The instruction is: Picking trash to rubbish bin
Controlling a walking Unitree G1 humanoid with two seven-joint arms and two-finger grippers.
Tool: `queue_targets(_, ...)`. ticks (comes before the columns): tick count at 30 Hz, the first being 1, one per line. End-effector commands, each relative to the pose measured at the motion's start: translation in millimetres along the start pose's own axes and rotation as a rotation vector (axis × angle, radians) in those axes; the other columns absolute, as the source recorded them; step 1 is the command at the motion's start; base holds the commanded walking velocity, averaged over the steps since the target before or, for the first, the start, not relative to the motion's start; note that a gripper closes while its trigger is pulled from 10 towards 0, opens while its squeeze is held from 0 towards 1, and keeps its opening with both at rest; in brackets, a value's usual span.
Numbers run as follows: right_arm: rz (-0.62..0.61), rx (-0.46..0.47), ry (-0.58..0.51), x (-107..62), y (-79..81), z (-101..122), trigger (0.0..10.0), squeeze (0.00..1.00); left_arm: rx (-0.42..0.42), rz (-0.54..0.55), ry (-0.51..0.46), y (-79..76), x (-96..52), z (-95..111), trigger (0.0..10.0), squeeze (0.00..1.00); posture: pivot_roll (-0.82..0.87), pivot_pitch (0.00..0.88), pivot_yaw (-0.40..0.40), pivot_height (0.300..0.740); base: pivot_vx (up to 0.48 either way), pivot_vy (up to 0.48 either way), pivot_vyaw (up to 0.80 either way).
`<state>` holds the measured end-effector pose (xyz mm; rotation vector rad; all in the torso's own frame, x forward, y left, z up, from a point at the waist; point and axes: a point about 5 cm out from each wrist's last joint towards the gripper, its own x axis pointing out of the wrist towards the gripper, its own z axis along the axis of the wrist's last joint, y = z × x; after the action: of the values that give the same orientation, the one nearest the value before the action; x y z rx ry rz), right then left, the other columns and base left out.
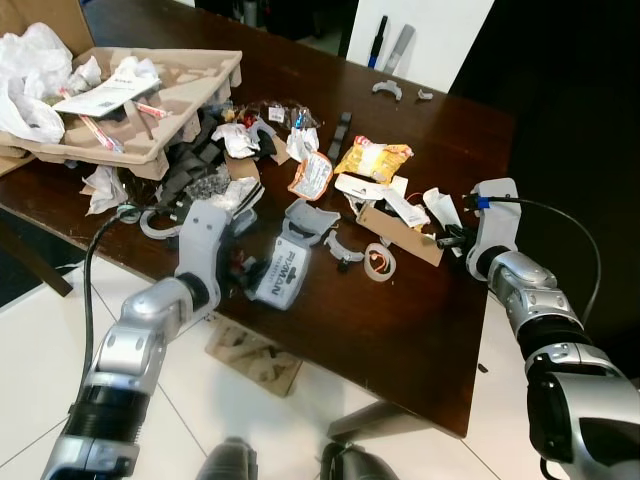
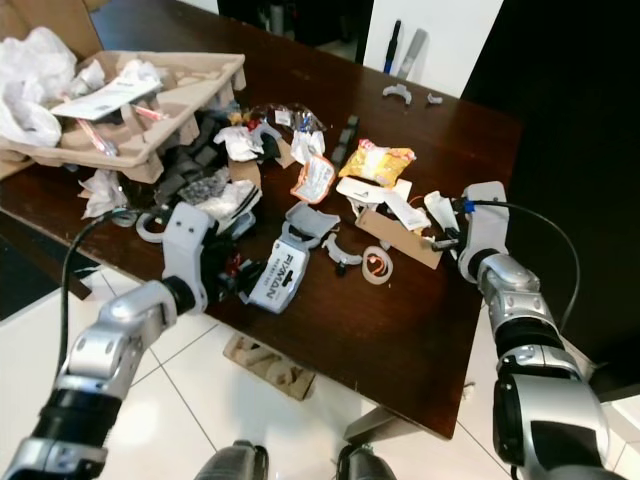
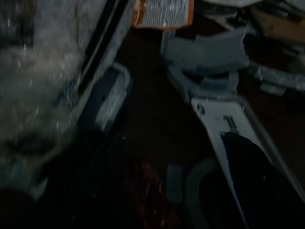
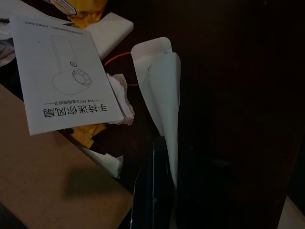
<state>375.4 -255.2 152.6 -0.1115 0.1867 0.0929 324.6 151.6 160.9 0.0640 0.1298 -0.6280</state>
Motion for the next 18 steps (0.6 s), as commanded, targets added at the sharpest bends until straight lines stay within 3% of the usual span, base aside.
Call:
queue_targets(1,-0.018,0.020,0.100,-6.7,-4.8,-24.3,10.0,0.00,-0.046,-0.035,0.035,-1.7,4.1,-7.0,10.0,0.00,0.12,0.285,-0.080,0.740,0.000,0.000,0.00)
queue_targets(6,-0.015,0.014,0.096,-6.5,-3.5,-22.7,10.0,0.00,-0.082,-0.064,0.041,-2.8,8.0,-8.5,10.0,0.00,0.12,0.288,-0.083,0.740,0.000,0.000,0.00)
queue_targets(10,-0.006,0.009,0.086,-4.4,1.0,-18.8,10.0,0.00,-0.132,-0.166,0.054,-8.7,12.1,-9.7,10.0,0.00,0.12,0.289,-0.083,0.740,0.000,0.000,0.00)
queue_targets(18,-0.009,0.007,0.084,-4.8,0.8,-17.4,10.0,0.00,-0.143,-0.299,0.081,-22.0,15.5,-12.6,10.0,0.00,0.11,0.285,-0.082,0.740,0.000,0.000,0.00)
